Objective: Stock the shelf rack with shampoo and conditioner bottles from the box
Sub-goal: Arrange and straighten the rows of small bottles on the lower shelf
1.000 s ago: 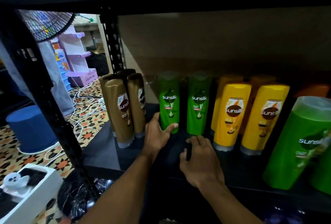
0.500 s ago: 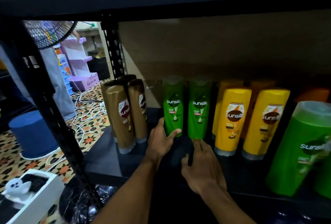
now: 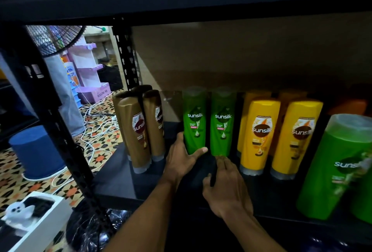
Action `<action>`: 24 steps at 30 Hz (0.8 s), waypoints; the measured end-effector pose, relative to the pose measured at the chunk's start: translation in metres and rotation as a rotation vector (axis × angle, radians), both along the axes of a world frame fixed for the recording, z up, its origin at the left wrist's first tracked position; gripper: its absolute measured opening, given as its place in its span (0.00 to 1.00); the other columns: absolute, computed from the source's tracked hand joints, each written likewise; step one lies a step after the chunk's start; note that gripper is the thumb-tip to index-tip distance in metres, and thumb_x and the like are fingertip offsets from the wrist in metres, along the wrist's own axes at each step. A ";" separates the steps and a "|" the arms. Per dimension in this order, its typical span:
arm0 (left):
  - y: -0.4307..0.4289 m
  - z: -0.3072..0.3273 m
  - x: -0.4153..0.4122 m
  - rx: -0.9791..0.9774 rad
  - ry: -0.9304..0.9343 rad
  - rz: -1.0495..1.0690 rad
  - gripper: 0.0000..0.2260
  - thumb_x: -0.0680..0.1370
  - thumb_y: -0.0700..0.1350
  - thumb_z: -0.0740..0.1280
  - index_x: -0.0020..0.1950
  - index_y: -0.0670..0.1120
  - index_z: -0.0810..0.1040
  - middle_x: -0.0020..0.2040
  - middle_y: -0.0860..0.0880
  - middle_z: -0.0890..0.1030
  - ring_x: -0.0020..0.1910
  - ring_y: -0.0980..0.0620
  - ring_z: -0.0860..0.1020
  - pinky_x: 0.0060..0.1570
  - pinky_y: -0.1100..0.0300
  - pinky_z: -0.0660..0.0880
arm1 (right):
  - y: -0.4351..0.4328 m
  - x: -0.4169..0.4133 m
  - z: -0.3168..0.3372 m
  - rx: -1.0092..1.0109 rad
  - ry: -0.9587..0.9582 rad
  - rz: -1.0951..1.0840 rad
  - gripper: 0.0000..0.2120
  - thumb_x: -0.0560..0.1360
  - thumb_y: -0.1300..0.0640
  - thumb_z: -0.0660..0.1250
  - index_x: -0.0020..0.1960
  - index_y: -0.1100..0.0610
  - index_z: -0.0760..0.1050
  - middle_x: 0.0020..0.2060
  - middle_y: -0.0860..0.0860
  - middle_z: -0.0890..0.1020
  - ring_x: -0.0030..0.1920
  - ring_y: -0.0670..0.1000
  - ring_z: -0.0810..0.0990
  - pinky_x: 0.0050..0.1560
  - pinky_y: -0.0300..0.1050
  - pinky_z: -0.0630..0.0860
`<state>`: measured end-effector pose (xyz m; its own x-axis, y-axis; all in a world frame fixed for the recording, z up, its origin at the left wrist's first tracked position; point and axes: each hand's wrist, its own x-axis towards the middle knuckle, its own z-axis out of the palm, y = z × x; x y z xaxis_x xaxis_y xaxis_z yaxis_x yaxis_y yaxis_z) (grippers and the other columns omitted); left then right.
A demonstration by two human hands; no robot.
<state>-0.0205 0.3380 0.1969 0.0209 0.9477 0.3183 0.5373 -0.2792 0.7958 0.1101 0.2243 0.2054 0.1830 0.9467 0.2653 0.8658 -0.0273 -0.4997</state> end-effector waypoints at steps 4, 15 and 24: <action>0.000 -0.002 -0.001 0.045 -0.012 0.013 0.27 0.71 0.57 0.78 0.63 0.51 0.70 0.59 0.51 0.81 0.56 0.50 0.80 0.53 0.46 0.79 | 0.000 0.001 -0.002 0.017 -0.020 0.002 0.28 0.77 0.50 0.61 0.76 0.56 0.65 0.72 0.52 0.70 0.72 0.52 0.67 0.70 0.43 0.68; 0.001 -0.002 -0.001 0.051 -0.005 0.000 0.26 0.74 0.53 0.77 0.66 0.52 0.69 0.62 0.51 0.81 0.59 0.51 0.80 0.56 0.53 0.78 | 0.002 0.002 -0.006 0.029 -0.082 -0.012 0.25 0.73 0.47 0.57 0.66 0.54 0.75 0.62 0.52 0.76 0.64 0.53 0.72 0.66 0.47 0.70; -0.001 -0.001 0.000 0.060 0.032 0.002 0.31 0.71 0.54 0.79 0.69 0.51 0.68 0.62 0.50 0.81 0.59 0.50 0.80 0.53 0.56 0.77 | 0.001 0.002 -0.003 0.019 -0.074 -0.006 0.24 0.74 0.47 0.58 0.68 0.54 0.74 0.64 0.51 0.75 0.65 0.52 0.71 0.67 0.46 0.69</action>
